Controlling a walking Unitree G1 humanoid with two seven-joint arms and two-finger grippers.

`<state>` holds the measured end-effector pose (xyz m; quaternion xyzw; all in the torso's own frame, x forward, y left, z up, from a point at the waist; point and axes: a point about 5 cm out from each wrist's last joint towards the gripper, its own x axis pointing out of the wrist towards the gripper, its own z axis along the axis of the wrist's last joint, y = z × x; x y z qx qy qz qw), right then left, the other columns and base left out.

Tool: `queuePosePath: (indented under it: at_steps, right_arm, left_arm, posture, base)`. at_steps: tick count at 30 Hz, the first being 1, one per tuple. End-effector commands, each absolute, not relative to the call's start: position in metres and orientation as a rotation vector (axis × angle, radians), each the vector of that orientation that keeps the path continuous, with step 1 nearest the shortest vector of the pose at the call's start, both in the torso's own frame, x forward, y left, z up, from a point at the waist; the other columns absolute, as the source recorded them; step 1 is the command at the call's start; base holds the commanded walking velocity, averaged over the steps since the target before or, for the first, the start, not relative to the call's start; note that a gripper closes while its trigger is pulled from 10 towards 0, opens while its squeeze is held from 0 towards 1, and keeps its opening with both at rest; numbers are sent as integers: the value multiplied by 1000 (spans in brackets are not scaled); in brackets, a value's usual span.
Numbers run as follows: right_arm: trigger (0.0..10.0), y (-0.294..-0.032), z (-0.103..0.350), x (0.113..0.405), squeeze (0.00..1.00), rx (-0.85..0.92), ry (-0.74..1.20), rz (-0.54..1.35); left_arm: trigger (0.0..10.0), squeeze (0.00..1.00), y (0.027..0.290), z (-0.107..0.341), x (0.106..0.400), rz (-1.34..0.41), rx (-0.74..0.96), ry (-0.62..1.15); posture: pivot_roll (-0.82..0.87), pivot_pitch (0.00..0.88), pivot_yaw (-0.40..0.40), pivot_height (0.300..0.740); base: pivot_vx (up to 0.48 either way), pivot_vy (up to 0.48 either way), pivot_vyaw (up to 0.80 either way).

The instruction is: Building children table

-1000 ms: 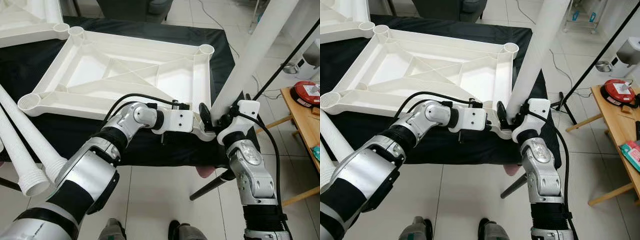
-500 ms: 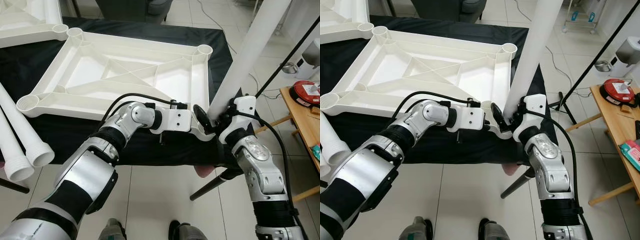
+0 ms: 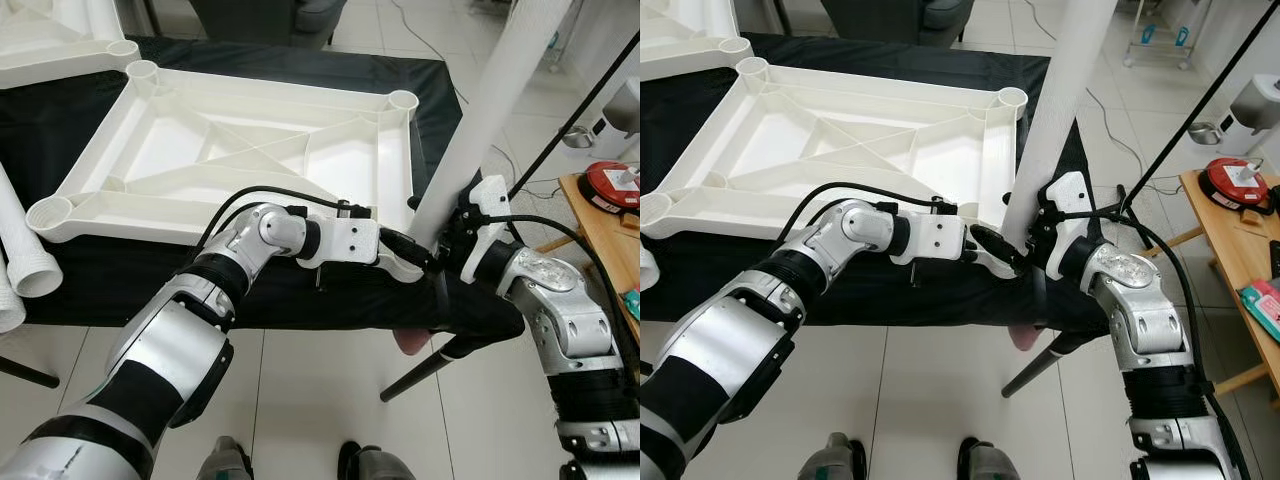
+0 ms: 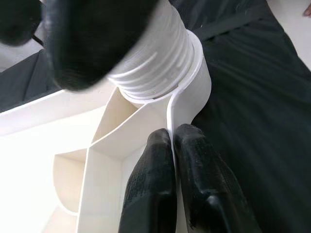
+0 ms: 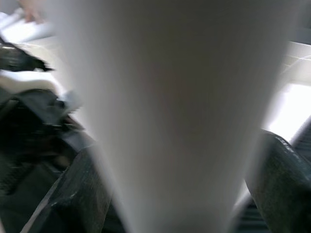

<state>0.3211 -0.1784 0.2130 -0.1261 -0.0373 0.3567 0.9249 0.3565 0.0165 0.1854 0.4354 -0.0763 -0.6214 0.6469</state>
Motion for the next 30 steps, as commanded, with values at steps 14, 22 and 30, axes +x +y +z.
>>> queuePosePath:
  at_steps: [14, 22, 30]
  right_arm:
    - [0, -156, 174, 319, 0, -224, 39, 678]
    - [0, -155, 173, 318, 0, -204, 10, 584]
    - [0, -164, 167, 326, 0, -138, 15, 210]
  left_arm:
    - [0, 0, 5, 177, 347, -1458, 983, -224]
    - [0, 0, 1, 178, 345, -1457, 980, -255]
    - [0, 0, -1, 178, 343, -1479, 955, -263]
  posture:
    - [111, 168, -5, 740]
    - [103, 167, -2, 740]
    - [109, 169, -12, 740]
  base:
    - [0, 0, 0]
    - [0, 0, 0]
    - [0, 0, 0]
